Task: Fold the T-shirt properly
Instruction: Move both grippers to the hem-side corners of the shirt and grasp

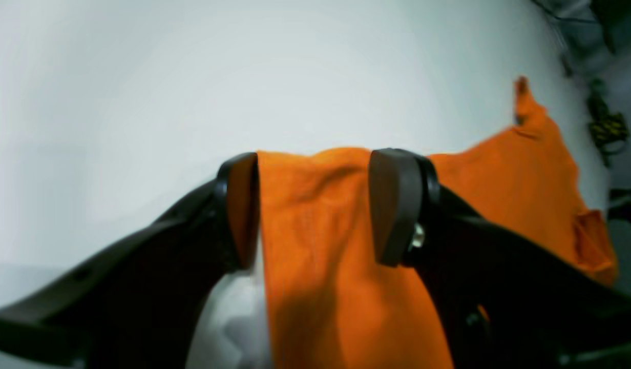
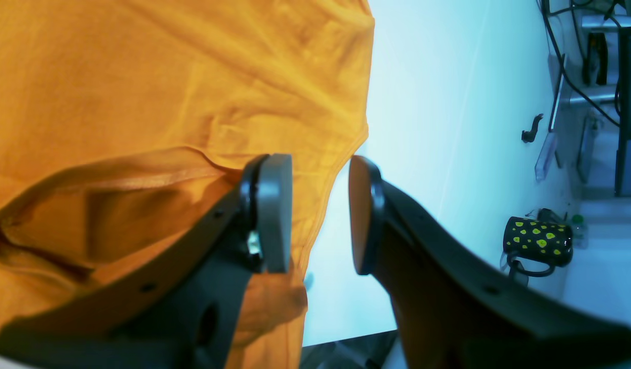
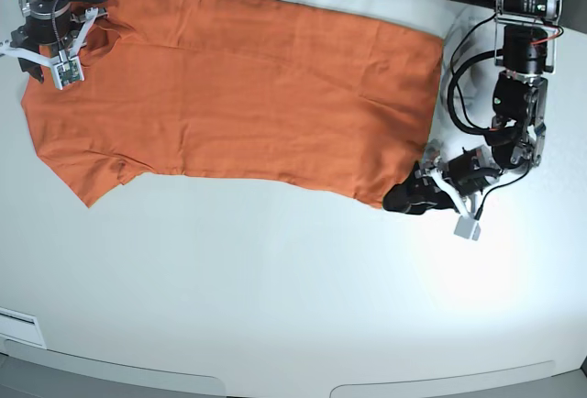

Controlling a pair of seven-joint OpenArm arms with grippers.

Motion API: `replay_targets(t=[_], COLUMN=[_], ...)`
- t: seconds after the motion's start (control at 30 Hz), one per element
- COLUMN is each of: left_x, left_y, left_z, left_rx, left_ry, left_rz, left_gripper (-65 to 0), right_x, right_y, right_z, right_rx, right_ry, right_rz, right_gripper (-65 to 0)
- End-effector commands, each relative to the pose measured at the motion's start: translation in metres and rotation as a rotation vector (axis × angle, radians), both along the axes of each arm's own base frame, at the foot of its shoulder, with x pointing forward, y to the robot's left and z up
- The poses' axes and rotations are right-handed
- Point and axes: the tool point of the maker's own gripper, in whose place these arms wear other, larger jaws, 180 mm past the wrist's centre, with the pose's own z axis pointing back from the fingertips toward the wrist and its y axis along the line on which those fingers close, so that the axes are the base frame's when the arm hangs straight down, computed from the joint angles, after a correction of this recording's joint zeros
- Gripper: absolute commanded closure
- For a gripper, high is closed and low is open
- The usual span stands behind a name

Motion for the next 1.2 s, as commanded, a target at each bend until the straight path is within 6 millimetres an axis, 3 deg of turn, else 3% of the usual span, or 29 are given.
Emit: replay_targets(t=[0.0,0.23,0.3,0.43,0.6,0.77,0.87,0.93,1.17], left_x=[-0.004,-0.006,-0.006,-0.006,-0.005,-0.005,-0.006,-0.006,-0.007], left_y=[0.004,0.009,0.012,0.013,0.013,0.013,0.013,0.013,0.015], left_z=[-0.006,-0.008,-0.009,-0.009,-0.008,-0.008,-0.008,-0.008,-0.008], left_rx=[0.053,0.071,0.079,0.081,0.080,0.079,0.079,0.080,0.091], left_ry=[0.030,0.044,0.049,0.049,0.045,0.043,0.045,0.045,0.041], left_rz=[-0.029,-0.033,-0.024,-0.021,-0.021,-0.022,-0.023,-0.022,-0.034], left_gripper=[-35.1,-32.5,-25.9,-0.3,0.0,0.0,0.0,0.0,0.0], right_x=[0.008,0.012,0.012,0.012,0.020,0.044,0.069,0.086,0.146], right_y=[0.001,0.001,0.002,0.002,0.007,0.020,0.022,0.019,0.010], right_z=[0.012,0.013,0.013,0.013,0.019,0.027,0.031,0.027,-0.013], right_rx=[-0.011,-0.011,-0.005,-0.004,0.008,0.088,0.146,0.180,0.424], right_ry=[-0.045,-0.054,-0.056,-0.055,-0.105,-0.172,-0.220,-0.233,-0.162], right_rz=[0.018,0.023,0.022,0.023,0.054,0.086,0.088,0.086,0.047], right_gripper=[-21.4,-21.4,-21.4,-21.4,-21.4,-21.7,-31.4,-35.4,-35.4])
